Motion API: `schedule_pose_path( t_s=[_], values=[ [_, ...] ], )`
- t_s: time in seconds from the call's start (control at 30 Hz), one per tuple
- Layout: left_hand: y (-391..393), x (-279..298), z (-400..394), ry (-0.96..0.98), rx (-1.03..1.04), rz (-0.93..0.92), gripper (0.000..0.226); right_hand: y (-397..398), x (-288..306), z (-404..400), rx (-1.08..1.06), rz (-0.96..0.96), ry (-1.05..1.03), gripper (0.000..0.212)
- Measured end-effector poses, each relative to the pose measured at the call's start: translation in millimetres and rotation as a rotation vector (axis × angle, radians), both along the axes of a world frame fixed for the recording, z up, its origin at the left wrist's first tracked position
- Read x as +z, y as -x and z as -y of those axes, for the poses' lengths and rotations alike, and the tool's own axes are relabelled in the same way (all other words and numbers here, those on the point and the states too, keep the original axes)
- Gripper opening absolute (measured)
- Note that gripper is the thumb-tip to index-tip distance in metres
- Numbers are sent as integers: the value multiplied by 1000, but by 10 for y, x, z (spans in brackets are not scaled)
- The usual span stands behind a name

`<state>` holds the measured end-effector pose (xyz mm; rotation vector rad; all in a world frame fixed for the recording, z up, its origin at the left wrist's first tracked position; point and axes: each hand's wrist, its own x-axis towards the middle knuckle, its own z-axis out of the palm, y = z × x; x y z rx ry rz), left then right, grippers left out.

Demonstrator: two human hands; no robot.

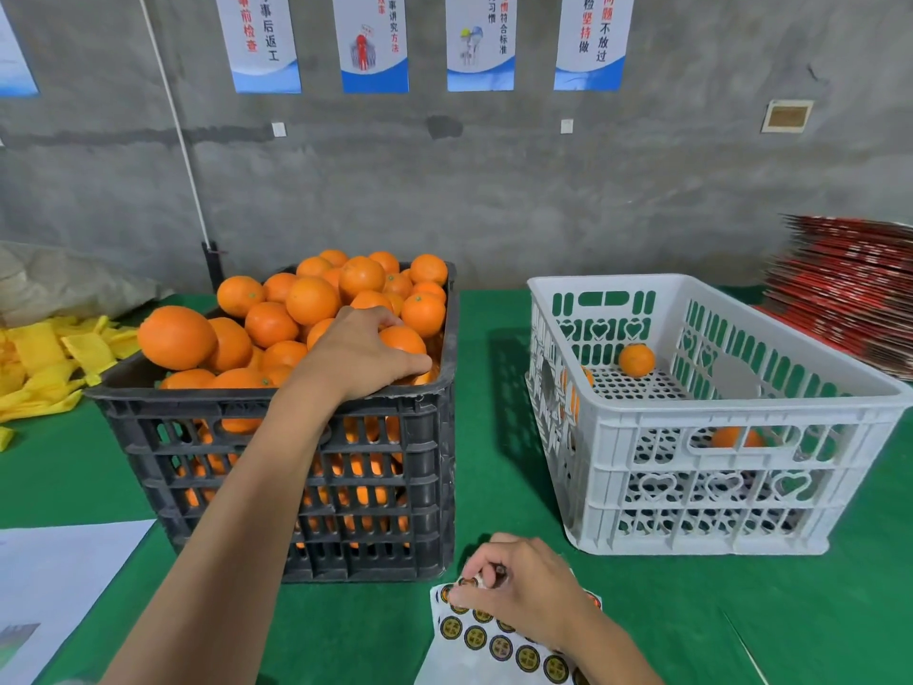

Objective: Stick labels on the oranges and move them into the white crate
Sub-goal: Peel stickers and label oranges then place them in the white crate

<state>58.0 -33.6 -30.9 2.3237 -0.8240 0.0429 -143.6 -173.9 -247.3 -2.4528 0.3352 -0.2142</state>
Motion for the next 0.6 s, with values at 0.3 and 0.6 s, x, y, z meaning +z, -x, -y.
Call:
schedule_pose_path(
  t_s=[0.3, 0.6],
  values=[
    [-16, -17, 1, 15, -11, 27, 60, -5, -29, -31, -20, 27, 3, 32],
    [14, -31, -5, 177, -122, 107, 62, -127, 510, 26, -326, 361, -143, 20]
  ],
)
